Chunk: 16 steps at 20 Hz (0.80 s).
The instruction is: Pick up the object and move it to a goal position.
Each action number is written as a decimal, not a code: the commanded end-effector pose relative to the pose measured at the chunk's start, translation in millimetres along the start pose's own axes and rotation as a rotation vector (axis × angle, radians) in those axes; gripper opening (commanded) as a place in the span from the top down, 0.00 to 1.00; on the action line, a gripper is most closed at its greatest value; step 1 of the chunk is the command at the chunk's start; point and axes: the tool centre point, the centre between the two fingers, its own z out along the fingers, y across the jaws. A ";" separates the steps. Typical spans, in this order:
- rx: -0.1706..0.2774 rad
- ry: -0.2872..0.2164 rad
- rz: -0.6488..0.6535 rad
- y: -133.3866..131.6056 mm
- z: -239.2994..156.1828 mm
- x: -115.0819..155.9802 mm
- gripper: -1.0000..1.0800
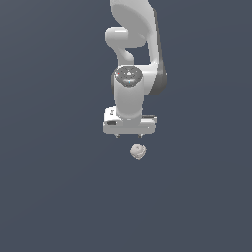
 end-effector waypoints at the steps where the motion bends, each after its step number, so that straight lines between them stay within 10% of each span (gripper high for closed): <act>1: 0.000 0.000 0.000 0.0 0.0 0.0 0.04; 16: 0.029 -0.041 -0.028 -24.9 9.8 -10.7 0.04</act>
